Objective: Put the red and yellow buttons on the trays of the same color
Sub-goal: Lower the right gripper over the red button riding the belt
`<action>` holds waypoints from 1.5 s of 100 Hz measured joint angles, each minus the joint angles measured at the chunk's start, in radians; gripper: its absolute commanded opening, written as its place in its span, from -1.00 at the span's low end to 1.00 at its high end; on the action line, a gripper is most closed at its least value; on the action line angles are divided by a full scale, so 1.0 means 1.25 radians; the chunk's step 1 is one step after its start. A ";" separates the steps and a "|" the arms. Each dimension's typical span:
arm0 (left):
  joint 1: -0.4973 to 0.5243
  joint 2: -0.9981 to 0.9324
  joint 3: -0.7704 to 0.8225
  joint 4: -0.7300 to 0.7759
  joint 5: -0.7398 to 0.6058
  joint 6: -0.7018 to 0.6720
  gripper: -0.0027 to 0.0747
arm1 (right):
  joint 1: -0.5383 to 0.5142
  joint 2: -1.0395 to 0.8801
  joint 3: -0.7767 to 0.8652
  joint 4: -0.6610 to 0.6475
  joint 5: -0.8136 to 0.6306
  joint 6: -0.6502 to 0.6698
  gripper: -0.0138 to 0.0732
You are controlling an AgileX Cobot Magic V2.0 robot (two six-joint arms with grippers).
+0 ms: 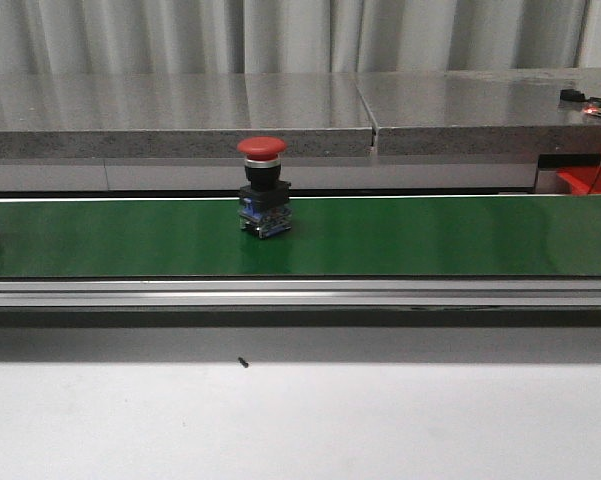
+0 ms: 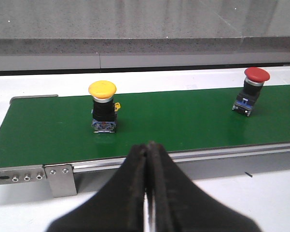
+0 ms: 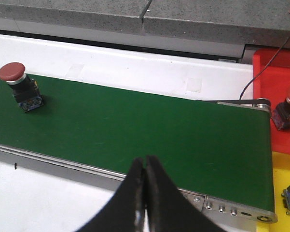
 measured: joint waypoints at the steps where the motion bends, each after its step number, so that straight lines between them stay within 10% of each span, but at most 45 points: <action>1: 0.000 0.000 0.000 0.000 0.000 0.000 -0.98 | 0.000 0.000 0.000 0.002 0.000 0.000 -0.84; 39: 0.000 0.000 0.000 0.000 0.000 0.000 -0.98 | 0.000 0.000 0.000 0.030 0.002 0.000 -0.74; 75: 0.000 0.000 0.000 -0.001 0.000 0.000 -0.98 | 0.000 0.000 0.000 0.093 0.070 -0.001 0.84; 150: -0.002 0.000 0.000 -0.001 0.000 0.000 -0.98 | 0.122 0.434 -0.313 0.004 0.187 0.014 0.80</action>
